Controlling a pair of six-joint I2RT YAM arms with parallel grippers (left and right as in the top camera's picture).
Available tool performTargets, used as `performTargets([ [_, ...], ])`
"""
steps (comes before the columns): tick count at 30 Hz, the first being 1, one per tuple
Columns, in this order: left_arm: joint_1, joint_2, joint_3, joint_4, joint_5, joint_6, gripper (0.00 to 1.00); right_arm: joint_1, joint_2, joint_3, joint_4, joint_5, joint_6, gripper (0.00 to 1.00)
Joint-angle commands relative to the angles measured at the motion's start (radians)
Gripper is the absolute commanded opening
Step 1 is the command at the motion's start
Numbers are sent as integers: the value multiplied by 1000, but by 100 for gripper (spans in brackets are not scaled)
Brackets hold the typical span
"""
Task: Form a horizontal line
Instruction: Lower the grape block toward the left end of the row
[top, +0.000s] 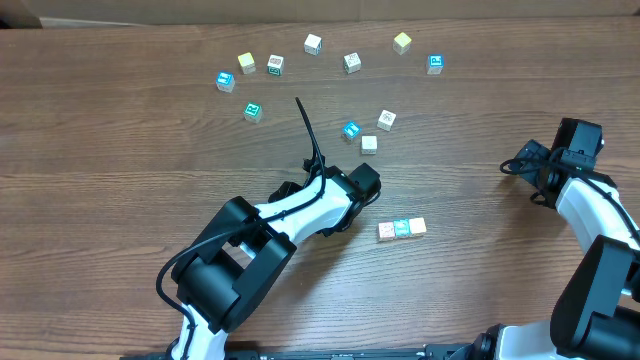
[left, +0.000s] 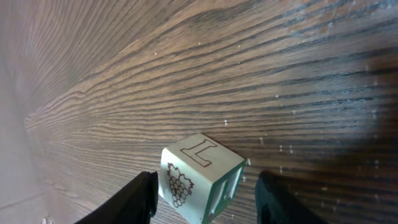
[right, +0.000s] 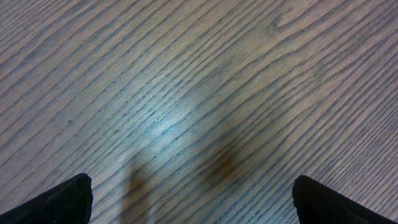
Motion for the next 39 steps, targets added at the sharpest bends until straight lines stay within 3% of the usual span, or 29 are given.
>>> performTargets([
  [1,-1,14,15,2,6,-19,43,-2,1,6,6,3,3,100],
  [13,26,11,105,-76,55,-20,42,-2,1,6,6,3,3,100],
  [16,49,11,156,-118,108,-19,47,-2,1,6,6,3,3,100],
  [22,139,11,187,-119,367,153,65,-2,1,6,6,3,3,100],
  [27,238,11,185,-116,500,273,68,-2,1,6,6,3,3,100],
  [33,294,11,182,-113,531,300,66,-2,1,6,6,3,3,100],
  [39,297,11,170,-120,532,304,49,-2,1,6,6,3,3,100],
])
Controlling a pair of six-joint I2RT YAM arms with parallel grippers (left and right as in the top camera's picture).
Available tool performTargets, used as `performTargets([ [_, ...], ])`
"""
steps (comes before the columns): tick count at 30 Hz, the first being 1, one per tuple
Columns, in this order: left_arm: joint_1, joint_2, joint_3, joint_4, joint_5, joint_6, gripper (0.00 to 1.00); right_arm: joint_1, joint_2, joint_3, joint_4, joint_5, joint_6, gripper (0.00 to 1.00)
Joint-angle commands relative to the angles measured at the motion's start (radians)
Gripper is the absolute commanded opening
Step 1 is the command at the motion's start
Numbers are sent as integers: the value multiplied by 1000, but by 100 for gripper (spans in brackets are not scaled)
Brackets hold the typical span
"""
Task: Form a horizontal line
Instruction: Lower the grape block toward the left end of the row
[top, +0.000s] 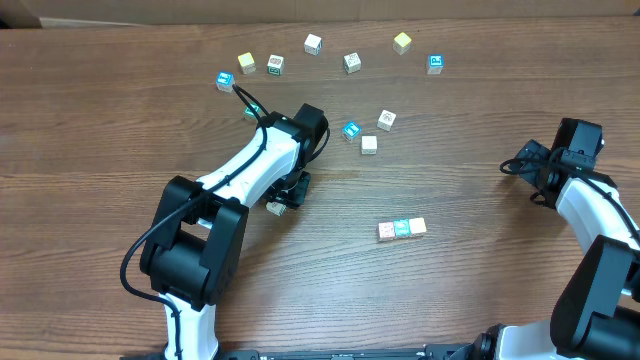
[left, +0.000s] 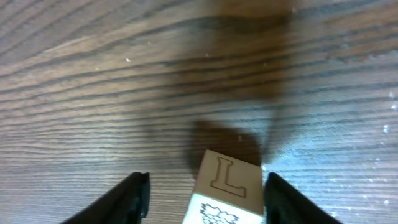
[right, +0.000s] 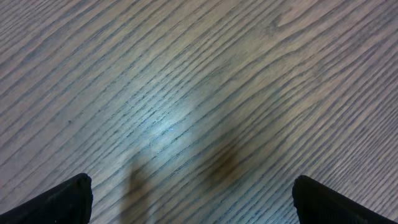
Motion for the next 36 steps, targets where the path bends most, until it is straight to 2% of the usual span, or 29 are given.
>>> performTargets([
  [1,1,11,-4,-8,25,26,47,-2,1,6,6,3,2,100],
  [3,1,11,-4,-14,25,26,45,-2,1,6,6,3,3,100],
  [11,3,11,-4,-33,110,112,49,-2,1,6,6,3,2,100],
  [19,11,11,-4,-43,111,115,28,-2,1,6,6,3,3,100],
  [23,12,11,-4,-38,160,127,30,-2,1,6,6,3,3,100],
  [27,13,11,-4,-33,352,241,33,-2,1,6,6,3,3,100],
  [32,35,11,-4,-5,681,377,38,-2,1,6,6,3,2,100],
  [36,58,15,-4,37,768,380,39,-2,1,6,6,3,3,100],
])
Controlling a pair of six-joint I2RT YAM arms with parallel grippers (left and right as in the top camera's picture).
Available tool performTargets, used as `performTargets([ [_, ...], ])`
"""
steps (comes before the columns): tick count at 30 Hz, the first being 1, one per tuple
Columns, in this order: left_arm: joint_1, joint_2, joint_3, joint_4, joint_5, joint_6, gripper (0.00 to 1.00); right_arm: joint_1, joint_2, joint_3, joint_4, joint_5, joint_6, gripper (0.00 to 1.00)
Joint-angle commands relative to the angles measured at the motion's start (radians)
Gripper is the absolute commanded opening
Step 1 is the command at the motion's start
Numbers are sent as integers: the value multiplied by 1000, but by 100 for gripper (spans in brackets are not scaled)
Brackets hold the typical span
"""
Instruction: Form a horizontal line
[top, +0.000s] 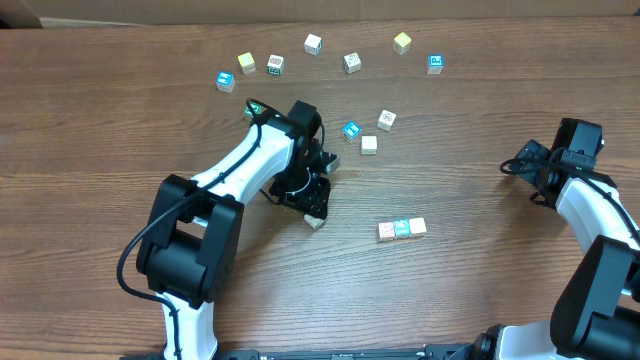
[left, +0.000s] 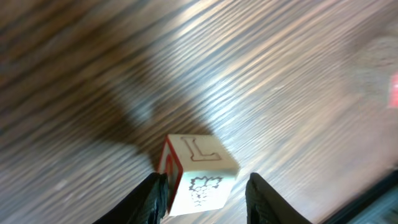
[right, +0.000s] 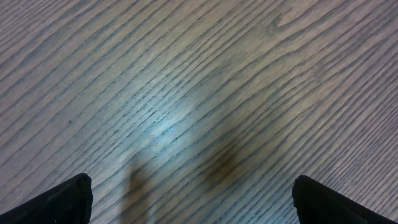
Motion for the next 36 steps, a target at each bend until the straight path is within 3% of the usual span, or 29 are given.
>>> performTargets([
  [1,24,16,-3,19,168,55,39,-2,1,6,6,3,3,100],
  [5,26,26,-3,14,165,66,44,-2,1,6,6,3,3,100],
  [9,7,28,-3,-18,144,153,62,-2,1,6,6,3,3,100],
  [12,-16,28,-3,-19,-20,142,65,-2,1,6,6,3,3,100],
  [18,-62,28,-6,12,-182,74,64,-2,1,6,6,3,3,100],
  [22,-84,29,-7,32,-281,13,58,-2,1,6,6,3,3,100],
  [36,-85,29,-8,39,-279,5,43,-2,1,6,6,3,3,100],
])
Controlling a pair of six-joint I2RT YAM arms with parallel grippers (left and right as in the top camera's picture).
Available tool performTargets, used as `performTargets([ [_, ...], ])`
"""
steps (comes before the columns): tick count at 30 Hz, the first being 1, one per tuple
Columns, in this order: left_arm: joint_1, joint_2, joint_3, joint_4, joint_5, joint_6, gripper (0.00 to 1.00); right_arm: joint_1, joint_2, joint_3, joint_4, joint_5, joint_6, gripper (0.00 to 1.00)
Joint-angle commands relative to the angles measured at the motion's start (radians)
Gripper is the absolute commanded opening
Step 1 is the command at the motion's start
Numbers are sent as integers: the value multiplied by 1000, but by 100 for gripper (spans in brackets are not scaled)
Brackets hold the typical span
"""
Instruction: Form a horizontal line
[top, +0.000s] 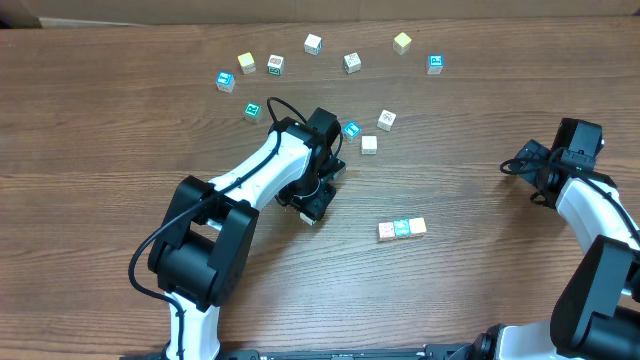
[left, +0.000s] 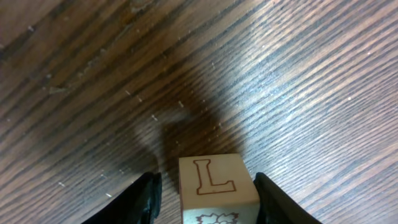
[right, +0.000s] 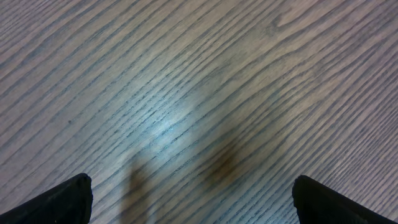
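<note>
My left gripper (top: 312, 208) hangs over the middle of the table, shut on a cream block with a red letter L (left: 217, 185) and a grape picture on its near face. The block casts a shadow on the wood beyond it. A short row of three blocks (top: 402, 229), pink, teal and tan, lies to the right of that gripper, apart from it. My right gripper (right: 193, 202) is open over bare wood at the table's right side (top: 530, 170), with nothing between its fingers (right: 62, 199).
Several loose blocks lie scattered along the far side, from a blue one (top: 226, 81) to another blue one (top: 435, 63). Three more sit close behind the left arm (top: 369, 144). The wooden tabletop (top: 120, 200) runs on to the left.
The left wrist has shifted a little to the right and turned, so the L face now squarely faces the wrist camera. The gripper stays near the same spot. The right arm and the row are unchanged.
The left gripper held the L block just left of the three-block row. Then it was farther left with the arm swung toward the far blocks. Then it stood closer to the row again, where it remains. The right arm never moved.
</note>
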Motion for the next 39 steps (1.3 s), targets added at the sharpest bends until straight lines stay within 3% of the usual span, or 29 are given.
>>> performTargets([
  [1,0,14,-7,3,-6,-14,42,-2,1,6,7,3,3,100],
  [10,37,14,-7,-6,162,54,41,-2,1,6,7,3,3,100],
  [14,79,14,-7,-6,167,52,35,-2,1,6,6,3,2,100],
  [20,77,14,-8,-24,159,55,47,-2,1,6,7,3,2,100],
  [27,40,14,-38,-17,29,4,40,-2,1,6,7,3,2,100],
  [31,39,14,-56,-7,30,4,25,-2,1,6,7,3,2,100],
  [39,43,13,-37,-12,148,41,26,-2,1,6,7,3,3,100],
])
